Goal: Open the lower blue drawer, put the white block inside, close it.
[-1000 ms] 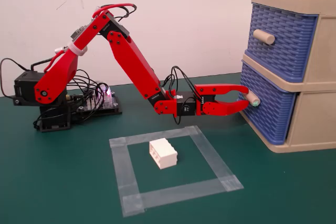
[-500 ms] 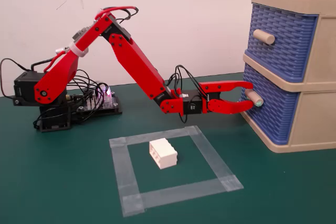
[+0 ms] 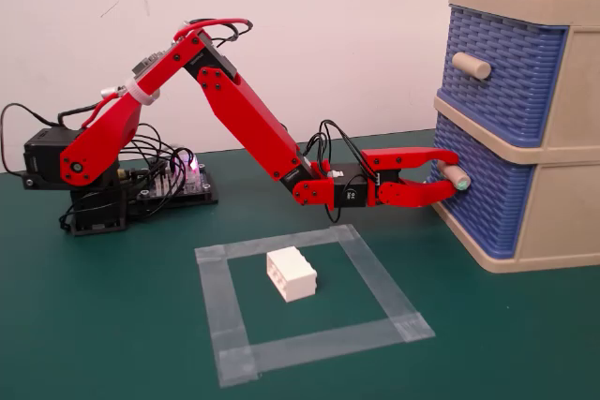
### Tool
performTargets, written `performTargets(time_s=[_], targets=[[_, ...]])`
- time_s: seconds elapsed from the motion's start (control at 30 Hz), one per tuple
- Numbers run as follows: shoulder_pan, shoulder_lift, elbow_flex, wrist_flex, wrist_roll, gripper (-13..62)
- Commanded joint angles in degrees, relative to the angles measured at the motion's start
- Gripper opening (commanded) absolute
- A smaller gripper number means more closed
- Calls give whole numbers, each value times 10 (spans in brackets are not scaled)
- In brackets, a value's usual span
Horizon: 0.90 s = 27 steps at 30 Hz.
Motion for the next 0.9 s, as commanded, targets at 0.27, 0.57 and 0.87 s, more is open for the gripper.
performTargets(time_s=[0.27, 0.57, 0.87], targets=[[28, 325, 390, 16, 68, -81], [43, 359, 445, 15, 69, 253], [98, 589, 572, 198, 54, 341]])
